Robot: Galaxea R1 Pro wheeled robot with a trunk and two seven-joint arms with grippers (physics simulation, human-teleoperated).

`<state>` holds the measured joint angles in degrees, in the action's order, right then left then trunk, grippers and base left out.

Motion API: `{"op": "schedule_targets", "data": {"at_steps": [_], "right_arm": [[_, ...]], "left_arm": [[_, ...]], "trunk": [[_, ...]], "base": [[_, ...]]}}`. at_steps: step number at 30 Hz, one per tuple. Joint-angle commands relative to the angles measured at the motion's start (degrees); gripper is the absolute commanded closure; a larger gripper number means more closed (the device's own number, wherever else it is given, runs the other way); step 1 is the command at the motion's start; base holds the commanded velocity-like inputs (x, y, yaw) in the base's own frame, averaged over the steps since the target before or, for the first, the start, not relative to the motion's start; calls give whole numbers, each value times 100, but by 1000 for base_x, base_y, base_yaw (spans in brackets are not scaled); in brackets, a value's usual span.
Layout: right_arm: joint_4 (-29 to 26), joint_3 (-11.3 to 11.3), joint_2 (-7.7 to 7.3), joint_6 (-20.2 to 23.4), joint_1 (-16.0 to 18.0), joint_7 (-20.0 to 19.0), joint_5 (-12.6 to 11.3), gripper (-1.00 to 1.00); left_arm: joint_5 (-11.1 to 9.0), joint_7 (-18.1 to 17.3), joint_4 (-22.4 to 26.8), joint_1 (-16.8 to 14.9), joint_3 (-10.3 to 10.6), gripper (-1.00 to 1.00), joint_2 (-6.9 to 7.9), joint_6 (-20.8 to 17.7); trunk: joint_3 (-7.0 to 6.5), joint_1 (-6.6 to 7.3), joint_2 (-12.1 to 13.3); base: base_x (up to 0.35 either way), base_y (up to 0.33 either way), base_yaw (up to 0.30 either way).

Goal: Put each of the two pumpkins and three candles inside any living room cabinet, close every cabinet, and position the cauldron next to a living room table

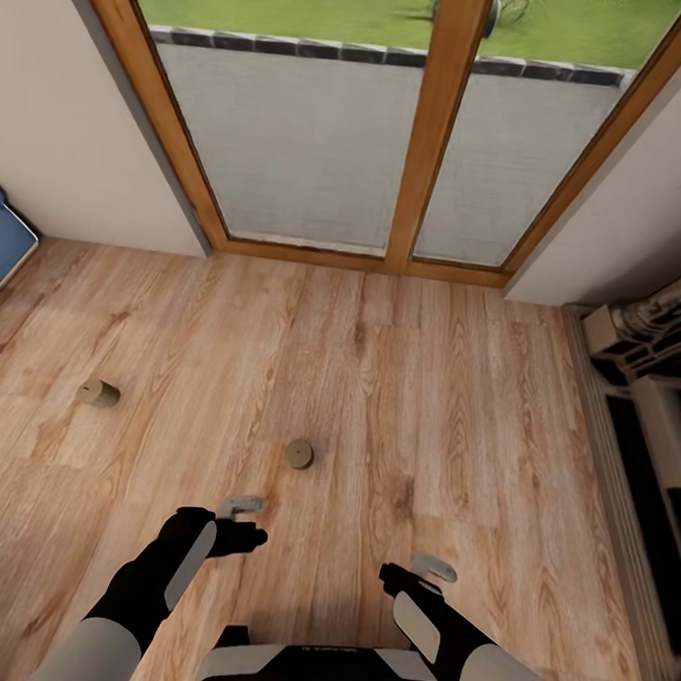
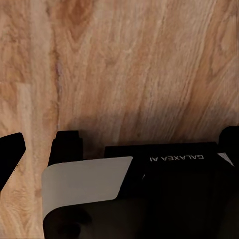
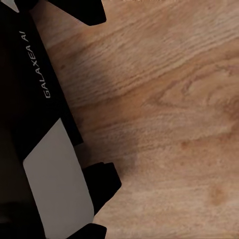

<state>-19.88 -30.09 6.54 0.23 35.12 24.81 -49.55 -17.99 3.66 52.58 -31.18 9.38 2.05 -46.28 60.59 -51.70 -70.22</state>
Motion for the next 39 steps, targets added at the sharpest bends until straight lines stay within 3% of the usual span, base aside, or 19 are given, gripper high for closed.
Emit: {"op": "schedule_targets", "data": {"at_steps": [1,25,31,35,39], "right_arm": [[-7,-49,-4,-18,3,39,-40,-100],[-88,-71,-2,-166,-101,37,9,-100],[-149,-64,-8,31,-92,64,7,-100],[-676,-40,-59,271,-71,94,7,-100],[-1243,-19,-270,344,-47,77,8,-100]], "left_arm": [[-46,38,7,-2,20,-100,6,8],[-48,38,13,-1,-11,-100,6,146],[-54,34,14,0,-24,-100,10,146],[-55,31,15,-2,-31,-100,14,143],[-55,30,15,-2,-36,-100,15,138]], "trunk": [[-5,0,-2],[-227,0,-2],[-284,0,-2],[-322,0,-2],[-360,0,-2]], "base": [[0,0,0],[0,0,0],[0,0,0],[0,0,0],[0,0,0]]}}
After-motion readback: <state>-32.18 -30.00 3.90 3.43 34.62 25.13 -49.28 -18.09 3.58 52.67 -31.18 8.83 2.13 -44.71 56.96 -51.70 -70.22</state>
